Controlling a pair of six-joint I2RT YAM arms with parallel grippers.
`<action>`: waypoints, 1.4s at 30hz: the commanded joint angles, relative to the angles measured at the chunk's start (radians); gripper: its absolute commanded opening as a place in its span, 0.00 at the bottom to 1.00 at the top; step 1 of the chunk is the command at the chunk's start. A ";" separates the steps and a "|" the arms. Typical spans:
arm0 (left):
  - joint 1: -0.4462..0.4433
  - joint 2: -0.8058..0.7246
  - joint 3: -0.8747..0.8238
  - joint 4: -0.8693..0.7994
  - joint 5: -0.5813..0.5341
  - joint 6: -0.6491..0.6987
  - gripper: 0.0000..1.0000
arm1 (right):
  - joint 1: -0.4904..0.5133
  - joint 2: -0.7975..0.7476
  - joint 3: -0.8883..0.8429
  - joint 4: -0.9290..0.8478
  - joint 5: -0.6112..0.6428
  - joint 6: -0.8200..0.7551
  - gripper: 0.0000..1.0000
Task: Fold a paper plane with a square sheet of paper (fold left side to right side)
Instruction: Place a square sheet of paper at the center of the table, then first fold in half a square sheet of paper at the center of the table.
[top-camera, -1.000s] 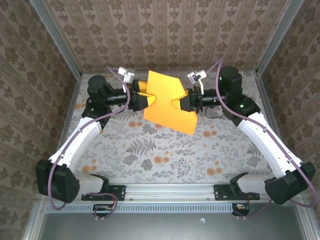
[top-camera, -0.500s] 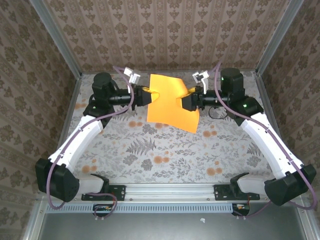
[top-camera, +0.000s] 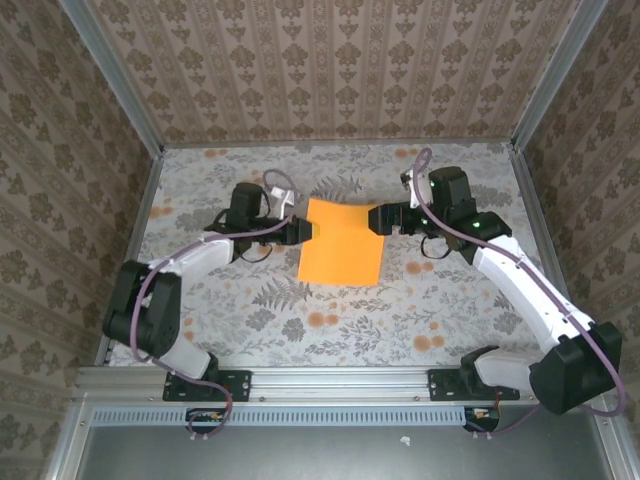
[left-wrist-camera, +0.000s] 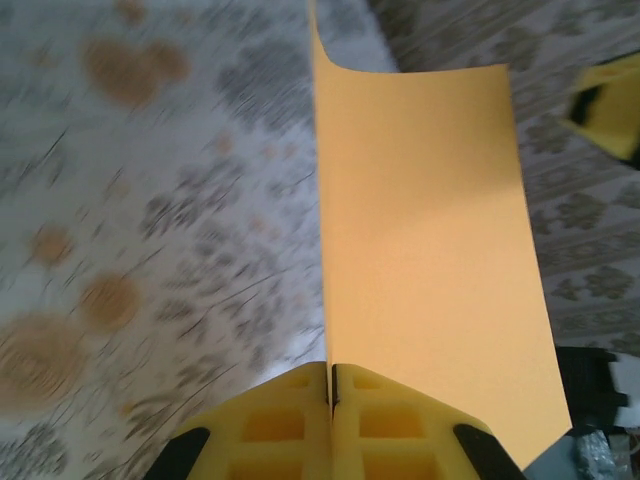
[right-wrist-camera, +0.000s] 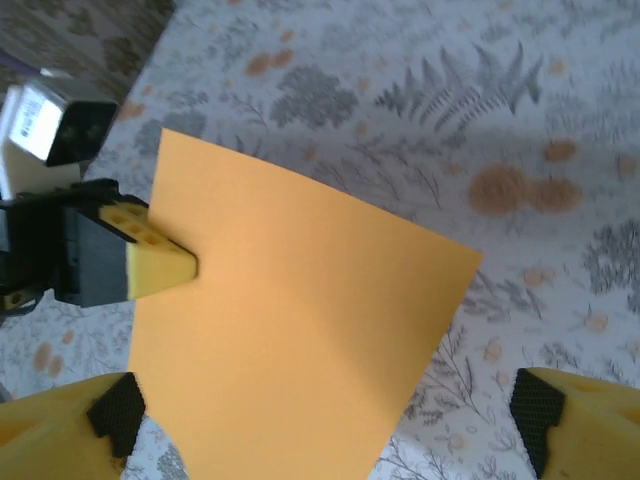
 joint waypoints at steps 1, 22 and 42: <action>0.005 0.090 -0.043 0.054 -0.045 -0.014 0.00 | 0.001 0.048 -0.065 0.068 0.009 0.126 0.83; 0.004 0.160 0.056 -0.151 -0.073 0.031 0.02 | 0.080 0.619 0.030 0.069 0.028 0.350 0.09; -0.139 0.257 0.147 0.125 0.054 -0.297 0.58 | 0.088 0.646 0.000 0.142 -0.027 0.331 0.12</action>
